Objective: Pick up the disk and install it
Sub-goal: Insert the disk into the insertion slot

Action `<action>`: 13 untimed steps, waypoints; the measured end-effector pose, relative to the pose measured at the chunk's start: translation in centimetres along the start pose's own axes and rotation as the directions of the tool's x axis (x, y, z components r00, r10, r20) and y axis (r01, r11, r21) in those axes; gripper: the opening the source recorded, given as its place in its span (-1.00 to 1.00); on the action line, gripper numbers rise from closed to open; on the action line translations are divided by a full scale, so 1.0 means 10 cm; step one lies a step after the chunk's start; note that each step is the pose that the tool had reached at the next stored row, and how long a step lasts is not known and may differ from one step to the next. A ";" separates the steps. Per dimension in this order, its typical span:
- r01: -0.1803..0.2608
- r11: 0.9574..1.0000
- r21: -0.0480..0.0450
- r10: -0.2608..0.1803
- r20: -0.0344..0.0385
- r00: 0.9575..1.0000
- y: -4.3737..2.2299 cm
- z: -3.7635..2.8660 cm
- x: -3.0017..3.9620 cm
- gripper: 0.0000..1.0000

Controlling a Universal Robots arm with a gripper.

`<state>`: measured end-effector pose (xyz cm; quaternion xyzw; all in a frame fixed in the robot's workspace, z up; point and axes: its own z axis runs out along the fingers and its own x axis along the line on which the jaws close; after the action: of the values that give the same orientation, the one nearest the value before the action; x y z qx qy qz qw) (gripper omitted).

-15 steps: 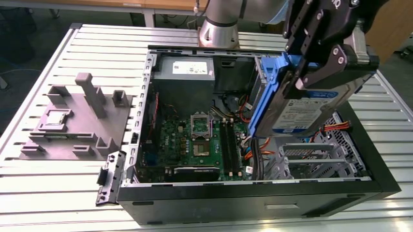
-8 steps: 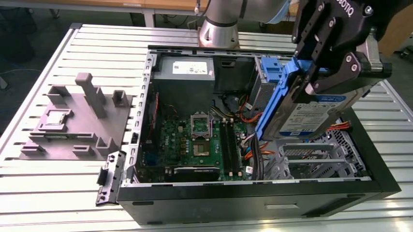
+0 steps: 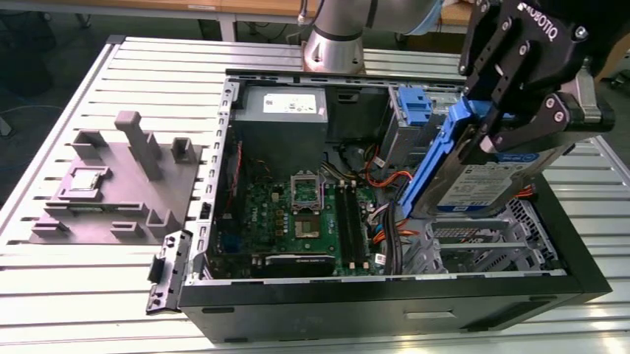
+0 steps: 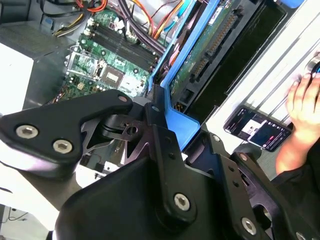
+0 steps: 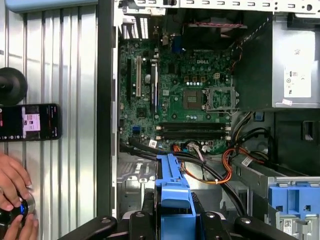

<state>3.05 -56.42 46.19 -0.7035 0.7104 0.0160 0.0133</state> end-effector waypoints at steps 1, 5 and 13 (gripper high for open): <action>0.000 1.000 0.000 0.000 0.000 1.000 -0.022 0.008 0.000 -0.26; 0.001 1.000 0.000 -0.001 0.000 1.000 -0.114 0.036 0.004 -0.26; 0.001 1.000 0.000 -0.001 0.000 1.000 -0.294 0.069 0.016 -0.26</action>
<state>5.99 -56.58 45.49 -0.7038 0.7101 0.0160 0.0133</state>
